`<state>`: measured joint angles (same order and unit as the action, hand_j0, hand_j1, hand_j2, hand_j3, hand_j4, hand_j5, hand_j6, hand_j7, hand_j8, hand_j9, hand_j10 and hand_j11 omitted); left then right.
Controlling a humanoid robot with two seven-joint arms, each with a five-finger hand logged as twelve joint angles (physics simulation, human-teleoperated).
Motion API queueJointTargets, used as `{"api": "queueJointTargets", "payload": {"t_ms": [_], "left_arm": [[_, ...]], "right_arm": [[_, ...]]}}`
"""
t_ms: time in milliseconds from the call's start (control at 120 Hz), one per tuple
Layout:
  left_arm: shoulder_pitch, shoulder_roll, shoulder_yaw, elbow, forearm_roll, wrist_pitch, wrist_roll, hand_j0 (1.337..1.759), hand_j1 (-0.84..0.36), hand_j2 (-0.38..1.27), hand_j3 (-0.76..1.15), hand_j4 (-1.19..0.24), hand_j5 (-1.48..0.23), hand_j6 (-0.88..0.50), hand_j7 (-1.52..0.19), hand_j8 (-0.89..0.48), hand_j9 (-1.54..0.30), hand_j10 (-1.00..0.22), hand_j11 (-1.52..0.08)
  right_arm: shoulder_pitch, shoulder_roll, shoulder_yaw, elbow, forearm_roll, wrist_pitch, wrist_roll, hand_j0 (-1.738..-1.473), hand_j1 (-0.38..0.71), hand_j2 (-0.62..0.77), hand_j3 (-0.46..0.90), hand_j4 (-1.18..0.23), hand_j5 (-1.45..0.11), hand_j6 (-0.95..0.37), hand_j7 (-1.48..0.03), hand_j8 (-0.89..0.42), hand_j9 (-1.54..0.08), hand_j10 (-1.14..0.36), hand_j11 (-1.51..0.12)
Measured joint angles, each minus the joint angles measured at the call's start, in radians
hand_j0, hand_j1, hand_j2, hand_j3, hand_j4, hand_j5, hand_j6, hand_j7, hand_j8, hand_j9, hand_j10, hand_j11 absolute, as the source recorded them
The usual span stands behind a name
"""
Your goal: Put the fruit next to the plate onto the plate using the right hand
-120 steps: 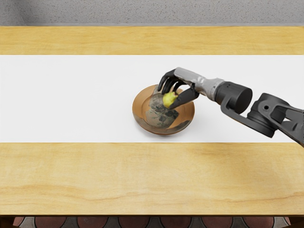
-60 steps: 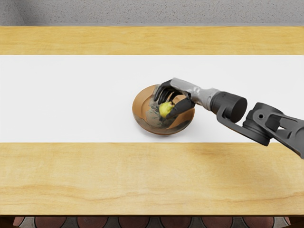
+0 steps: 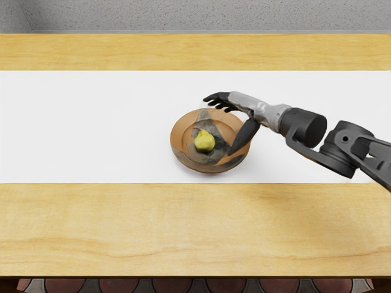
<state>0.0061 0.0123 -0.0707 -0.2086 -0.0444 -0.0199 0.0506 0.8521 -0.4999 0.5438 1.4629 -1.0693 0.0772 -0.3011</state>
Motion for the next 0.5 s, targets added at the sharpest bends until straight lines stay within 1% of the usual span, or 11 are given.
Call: {"api": "queueJointTargets", "payload": {"t_ms": [42,75,183,283,375,500], "left_arm": [[-0.002,0.000,0.000,0.000,0.000,0.000,0.000,1.658,0.35,0.00,0.00,0.00,0.00,0.00,0.00,0.00,0.00,0.00,0.00],[-0.006,0.000,0.000,0.000,0.000,0.000,0.000,1.658,0.35,0.00,0.00,0.00,0.00,0.00,0.00,0.00,0.00,0.00,0.00],[-0.009,-0.001,0.000,0.000,0.000,0.000,0.000,1.658,0.35,0.00,0.00,0.00,0.00,0.00,0.00,0.00,0.00,0.00,0.00],[-0.011,-0.001,-0.001,0.000,0.000,0.000,0.000,1.658,0.35,0.00,0.00,0.00,0.00,0.00,0.00,0.00,0.00,0.00,0.00],[0.000,-0.012,0.000,0.000,0.000,-0.006,0.000,1.658,0.35,0.00,0.00,0.00,0.00,0.00,0.00,0.00,0.00,0.00,0.00],[0.002,-0.012,0.002,0.000,0.001,-0.009,0.000,1.658,0.35,0.00,0.00,0.00,0.00,0.00,0.00,0.00,0.00,0.00,0.00]], "right_arm": [[0.000,-0.008,0.034,0.002,0.022,0.041,-0.018,-1.658,-0.18,0.00,0.00,-0.15,-0.20,-0.16,-0.20,-0.14,-0.20,-0.15,-0.20],[-0.001,-0.032,0.054,0.004,0.073,0.079,-0.029,-1.658,-0.20,0.00,0.00,-0.14,-0.18,-0.14,-0.17,-0.13,-0.18,-0.13,-0.17],[0.001,-0.178,0.088,0.003,0.329,0.255,-0.047,-1.658,-0.25,0.00,0.00,-0.09,-0.12,-0.09,-0.11,-0.08,-0.11,-0.09,-0.11],[0.001,-0.285,0.100,-0.005,0.509,0.403,-0.053,-1.658,-0.28,0.00,0.00,-0.06,-0.08,-0.06,-0.08,-0.06,-0.08,-0.06,-0.08],[0.001,-0.332,0.107,-0.033,0.649,0.480,-0.055,-1.658,-0.30,0.00,0.00,-0.05,-0.06,-0.05,-0.06,-0.05,-0.06,-0.05,-0.06],[-0.008,-0.375,0.121,-0.076,0.782,0.518,-0.056,-1.658,-0.31,0.00,0.00,-0.04,-0.05,-0.04,-0.05,-0.04,-0.05,-0.04,-0.05]]}}
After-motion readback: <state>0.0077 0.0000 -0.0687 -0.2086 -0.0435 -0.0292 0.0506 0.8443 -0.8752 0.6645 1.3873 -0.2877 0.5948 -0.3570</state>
